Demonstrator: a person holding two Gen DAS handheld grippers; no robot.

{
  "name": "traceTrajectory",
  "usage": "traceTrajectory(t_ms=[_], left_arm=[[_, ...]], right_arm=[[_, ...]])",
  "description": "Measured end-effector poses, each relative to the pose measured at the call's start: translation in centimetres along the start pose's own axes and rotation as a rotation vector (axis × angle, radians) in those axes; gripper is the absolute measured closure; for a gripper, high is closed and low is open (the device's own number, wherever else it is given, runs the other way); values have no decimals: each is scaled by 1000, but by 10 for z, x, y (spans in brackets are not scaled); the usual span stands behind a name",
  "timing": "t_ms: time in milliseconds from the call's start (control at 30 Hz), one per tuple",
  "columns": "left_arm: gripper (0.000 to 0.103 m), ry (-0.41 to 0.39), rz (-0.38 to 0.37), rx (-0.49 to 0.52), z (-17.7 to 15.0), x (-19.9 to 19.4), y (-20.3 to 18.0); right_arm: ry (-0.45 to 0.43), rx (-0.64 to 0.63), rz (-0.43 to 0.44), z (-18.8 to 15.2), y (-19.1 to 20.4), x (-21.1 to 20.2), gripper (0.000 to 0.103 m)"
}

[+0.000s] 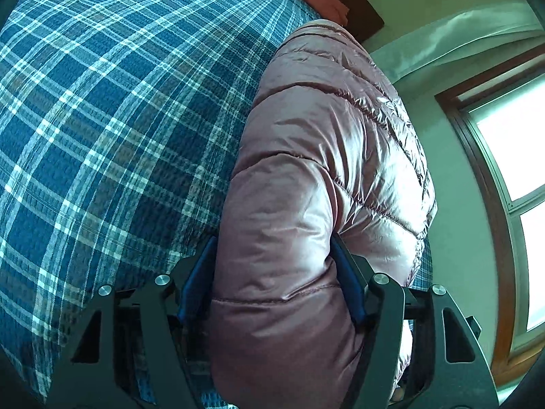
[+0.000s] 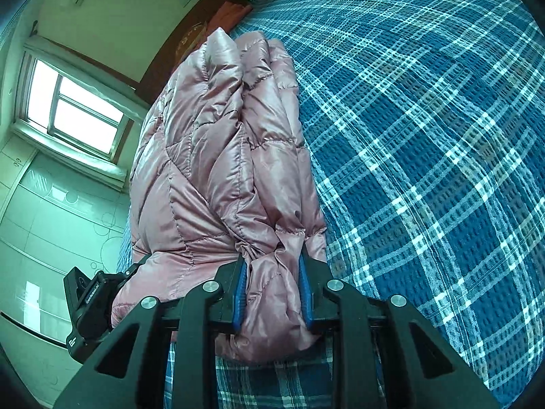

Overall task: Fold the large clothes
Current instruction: 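Hold the folded jacket with both grippers and press it together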

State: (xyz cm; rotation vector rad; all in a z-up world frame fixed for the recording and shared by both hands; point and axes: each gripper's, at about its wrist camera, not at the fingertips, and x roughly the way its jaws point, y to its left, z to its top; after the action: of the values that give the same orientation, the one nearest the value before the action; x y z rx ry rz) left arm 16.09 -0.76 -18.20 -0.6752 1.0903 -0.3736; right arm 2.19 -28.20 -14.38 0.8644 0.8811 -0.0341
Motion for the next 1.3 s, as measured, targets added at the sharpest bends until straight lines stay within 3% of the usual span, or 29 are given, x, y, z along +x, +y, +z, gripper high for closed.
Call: traceTrajectory(t_ms=[67, 167, 233, 400, 533, 600, 767, 933, 1067, 1200, 1300], left_arm=[[37, -3, -17, 6, 0, -4, 0], [35, -21, -19, 18, 0, -18, -1], [35, -42, -19, 21, 2, -30, -4], [24, -137, -70, -7, 22, -54, -6], [23, -75, -110, -168, 43, -33, 1], [23, -48, -109, -216, 50, -20, -1], [20, -30, -52, -194, 61, 5, -13], [14, 12, -55, -220, 61, 29, 0], [13, 13, -49, -164, 61, 33, -6], [14, 36, -49, -122, 62, 37, -13], [18, 51, -50, -119, 62, 39, -13]], right_arm=[[-2, -4, 18, -1, 0, -4, 77], [3, 0, 15, -1, 4, -14, 66], [-3, -5, -24, -3, 9, -31, 48], [-98, -2, -34, 19, 27, -55, 30], [-108, 42, -31, 47, 42, -35, 29], [-88, 59, -70, 60, 49, -16, 29], [-85, 20, -197, 81, 52, 16, 29], [-68, 93, -84, 80, 17, 34, 17], [-98, 30, -41, 70, 14, 26, 19], [-91, 18, 37, 58, 15, 32, 43], [-47, 22, 108, 55, 12, 39, 46]])
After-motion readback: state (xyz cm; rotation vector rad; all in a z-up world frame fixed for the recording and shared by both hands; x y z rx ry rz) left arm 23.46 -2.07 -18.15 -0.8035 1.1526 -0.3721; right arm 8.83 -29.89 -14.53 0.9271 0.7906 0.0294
